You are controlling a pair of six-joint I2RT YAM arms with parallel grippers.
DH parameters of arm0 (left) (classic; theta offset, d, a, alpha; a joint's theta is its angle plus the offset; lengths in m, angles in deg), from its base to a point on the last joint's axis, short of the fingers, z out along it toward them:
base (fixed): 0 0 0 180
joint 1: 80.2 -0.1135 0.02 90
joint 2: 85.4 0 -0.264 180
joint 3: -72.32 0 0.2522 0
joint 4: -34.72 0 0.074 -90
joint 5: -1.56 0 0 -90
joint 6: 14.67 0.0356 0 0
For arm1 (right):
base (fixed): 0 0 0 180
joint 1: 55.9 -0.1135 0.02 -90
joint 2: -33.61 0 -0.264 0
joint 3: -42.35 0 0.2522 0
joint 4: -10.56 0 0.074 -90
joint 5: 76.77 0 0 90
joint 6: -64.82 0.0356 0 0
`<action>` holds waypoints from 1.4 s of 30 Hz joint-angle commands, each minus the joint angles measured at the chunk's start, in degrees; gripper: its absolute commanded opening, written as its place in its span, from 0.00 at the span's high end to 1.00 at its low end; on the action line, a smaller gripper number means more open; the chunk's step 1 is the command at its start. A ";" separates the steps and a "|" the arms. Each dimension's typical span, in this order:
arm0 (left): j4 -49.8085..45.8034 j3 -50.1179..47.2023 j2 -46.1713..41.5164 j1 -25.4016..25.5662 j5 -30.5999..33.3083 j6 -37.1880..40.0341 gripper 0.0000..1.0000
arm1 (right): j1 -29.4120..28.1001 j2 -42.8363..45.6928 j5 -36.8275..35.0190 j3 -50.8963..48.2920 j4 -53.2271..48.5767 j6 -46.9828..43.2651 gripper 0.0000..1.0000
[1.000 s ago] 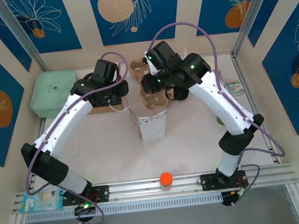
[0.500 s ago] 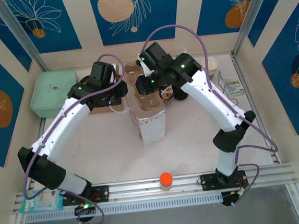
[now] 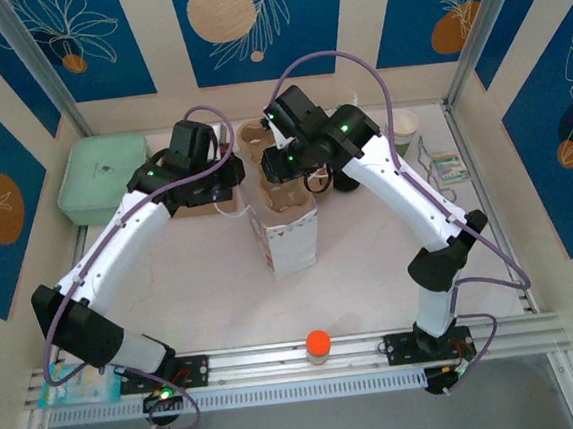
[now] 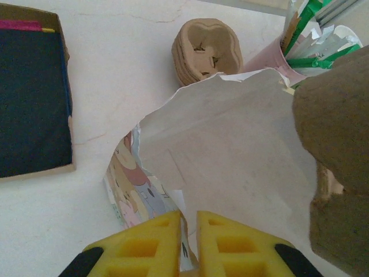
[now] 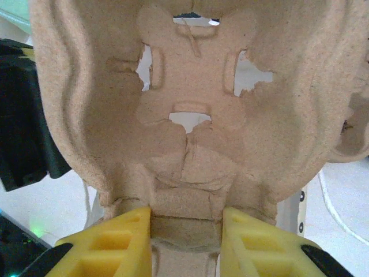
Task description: Pack the takeout coffee
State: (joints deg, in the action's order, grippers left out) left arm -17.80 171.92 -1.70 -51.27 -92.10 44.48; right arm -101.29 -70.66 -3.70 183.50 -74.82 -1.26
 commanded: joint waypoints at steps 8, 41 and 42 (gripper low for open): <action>1.84 -1.38 -2.57 -0.80 -3.65 -2.32 0.86 | -1.77 -1.35 -3.21 -0.31 -0.63 -0.55 0.71; 3.34 -3.75 -5.26 -1.86 -2.93 -3.15 0.87 | -4.13 1.63 -8.30 -6.30 -0.54 -0.52 0.73; 3.30 -3.75 -5.18 -1.86 -2.93 -3.12 0.87 | -4.18 1.95 -8.32 -6.68 -0.54 -0.45 0.73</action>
State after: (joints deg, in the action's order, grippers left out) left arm -15.37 168.60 -5.81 -52.34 -94.64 42.16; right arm -104.98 -71.21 -11.48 177.62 -75.67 -1.44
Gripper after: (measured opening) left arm 0.131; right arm 0.272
